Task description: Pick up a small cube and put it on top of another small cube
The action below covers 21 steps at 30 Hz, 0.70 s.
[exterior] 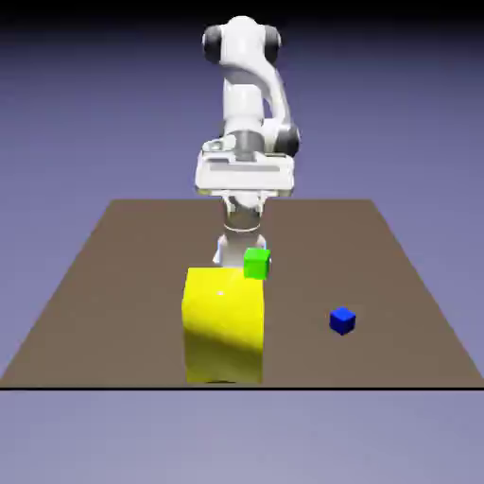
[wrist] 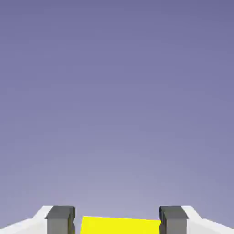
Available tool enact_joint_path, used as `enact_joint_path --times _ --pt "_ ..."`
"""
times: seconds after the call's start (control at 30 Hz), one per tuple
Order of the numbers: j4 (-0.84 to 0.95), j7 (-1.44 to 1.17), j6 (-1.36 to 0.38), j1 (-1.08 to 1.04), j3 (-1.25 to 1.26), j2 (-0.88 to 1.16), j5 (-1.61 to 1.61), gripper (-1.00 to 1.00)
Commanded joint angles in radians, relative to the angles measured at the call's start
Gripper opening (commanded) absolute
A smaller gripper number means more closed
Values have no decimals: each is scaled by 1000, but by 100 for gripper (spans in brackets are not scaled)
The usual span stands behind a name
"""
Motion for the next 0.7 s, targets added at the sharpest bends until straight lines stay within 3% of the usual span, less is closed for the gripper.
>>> enact_joint_path --times 0.0,0.37,0.67 --pt "8 -34 -42 -20 -36 33 26 0" --pt "78 -359 -467 -163 -421 386 319 0" --pt "15 -14 -624 27 -293 526 341 0"
